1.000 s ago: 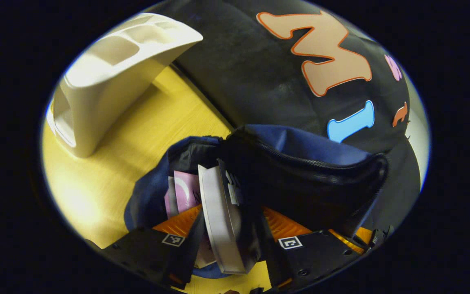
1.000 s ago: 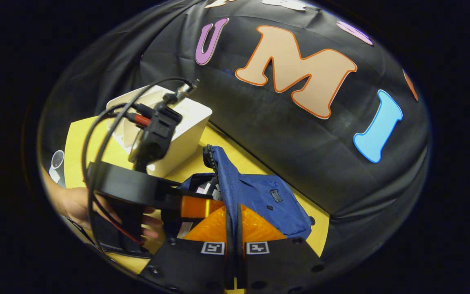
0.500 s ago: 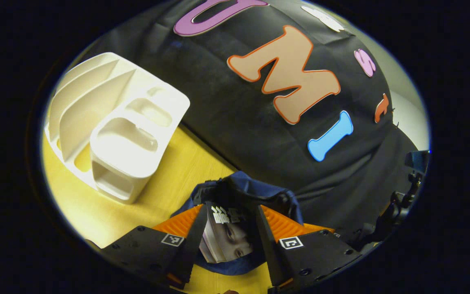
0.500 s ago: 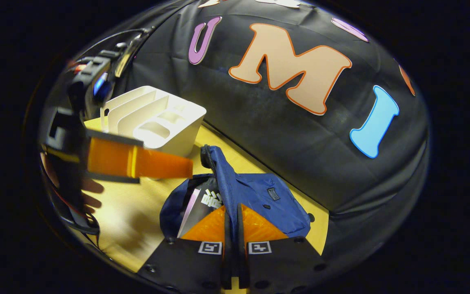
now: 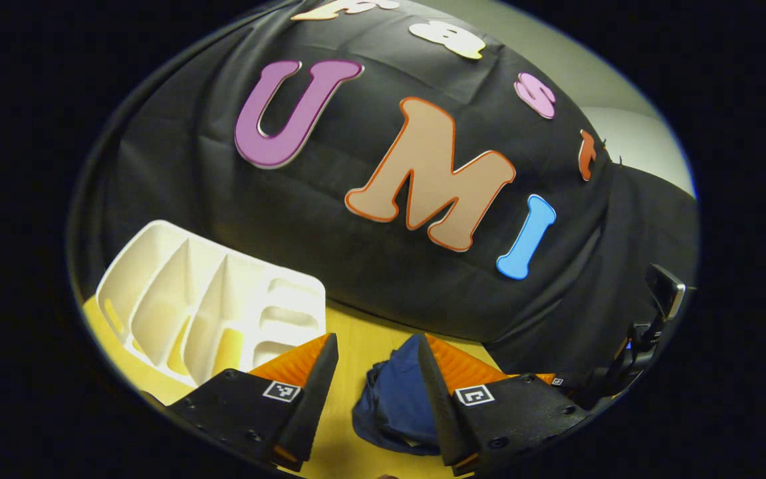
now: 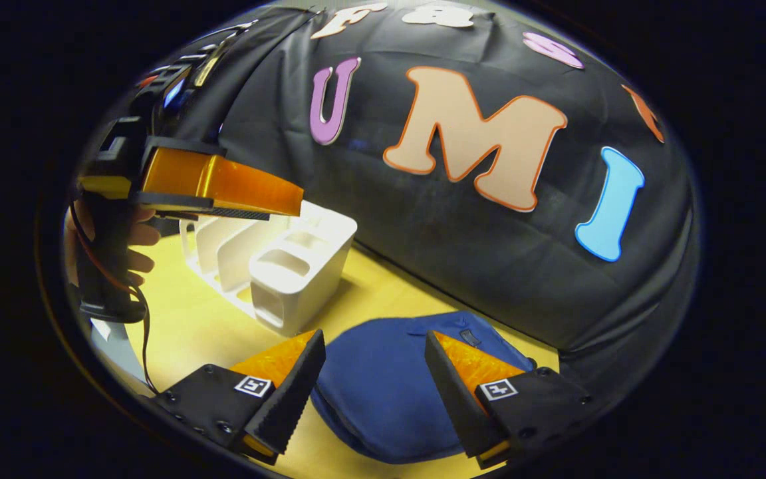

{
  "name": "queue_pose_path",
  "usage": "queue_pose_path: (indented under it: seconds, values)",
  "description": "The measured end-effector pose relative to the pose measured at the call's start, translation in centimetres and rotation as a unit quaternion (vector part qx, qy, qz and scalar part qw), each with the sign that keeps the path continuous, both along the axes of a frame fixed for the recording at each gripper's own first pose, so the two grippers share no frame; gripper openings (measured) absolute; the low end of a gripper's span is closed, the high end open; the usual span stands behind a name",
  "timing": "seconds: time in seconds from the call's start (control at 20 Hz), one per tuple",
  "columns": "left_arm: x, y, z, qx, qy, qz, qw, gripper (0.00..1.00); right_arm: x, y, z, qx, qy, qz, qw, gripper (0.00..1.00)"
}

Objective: Open the schoolbag, grab two books from the bookshelf and put them into the schoolbag.

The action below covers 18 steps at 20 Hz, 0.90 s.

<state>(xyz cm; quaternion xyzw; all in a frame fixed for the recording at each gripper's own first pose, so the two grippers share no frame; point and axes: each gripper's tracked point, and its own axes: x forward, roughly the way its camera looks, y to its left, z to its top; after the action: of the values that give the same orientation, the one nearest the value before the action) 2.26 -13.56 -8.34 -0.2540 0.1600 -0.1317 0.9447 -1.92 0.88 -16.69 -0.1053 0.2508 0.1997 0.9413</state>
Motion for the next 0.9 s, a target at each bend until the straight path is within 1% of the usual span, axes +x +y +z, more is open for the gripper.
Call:
queue_pose_path:
  seconds: [0.1, 0.2, 0.3, 0.4, 0.45, 0.5, 0.6, 0.65, 0.7, 0.75, 0.8, 0.9]
  values:
    - [0.0, 1.5, 1.6, 0.021, -0.024, 0.002, 0.999, 0.69, 0.3, 0.8, 1.6, 0.043, -0.017, -0.033, 0.998, 0.98]
    - [-0.1, 3.2, 2.8, 0.039, -0.041, 0.010, 0.998, 0.69, 0.6, 0.7, 3.2, 0.075, -0.037, -0.078, 0.993, 0.98]
    - [0.0, 4.6, 3.7, 0.060, -0.056, 0.021, 0.996, 0.69, 1.2, 0.1, 4.3, 0.099, -0.057, -0.120, 0.986, 0.98]
    - [-0.3, 5.7, 4.2, 0.083, -0.070, 0.032, 0.994, 0.69, 1.3, -0.2, 4.9, 0.111, -0.069, -0.146, 0.981, 0.97]
    - [-0.6, 6.3, 4.4, 0.090, -0.074, 0.038, 0.992, 0.69, 1.2, -0.5, 5.1, 0.112, -0.075, -0.155, 0.979, 0.98]
    - [-0.8, 6.4, 4.6, 0.099, -0.078, 0.038, 0.991, 0.69, 1.3, -0.8, 5.3, 0.112, -0.080, -0.165, 0.977, 1.00]
    - [-1.1, 7.0, 4.8, 0.114, -0.086, 0.049, 0.989, 0.69, 1.5, -1.2, 5.8, 0.118, -0.087, -0.175, 0.974, 0.91]
    - [-1.1, 7.5, 4.8, 0.120, -0.088, 0.057, 0.987, 0.69, 1.4, -1.2, 6.1, 0.120, -0.090, -0.177, 0.973, 1.00]
    - [-0.9, 7.8, 4.7, 0.124, -0.088, 0.059, 0.987, 0.69, 1.4, -1.3, 6.3, 0.119, -0.092, -0.180, 0.972, 0.97]
    - [-1.0, 7.8, 4.7, 0.125, -0.088, 0.057, 0.987, 0.69, 1.4, -1.4, 6.4, 0.121, -0.093, -0.181, 0.972, 0.97]
    - [-1.0, 7.8, 4.8, 0.127, -0.088, 0.055, 0.986, 0.69, 1.6, -1.3, 6.5, 0.122, -0.094, -0.182, 0.971, 0.94]
    - [-1.1, 8.1, 5.0, 0.126, -0.088, 0.054, 0.987, 0.69, 1.6, -1.2, 6.7, 0.121, -0.094, -0.180, 0.972, 1.00]
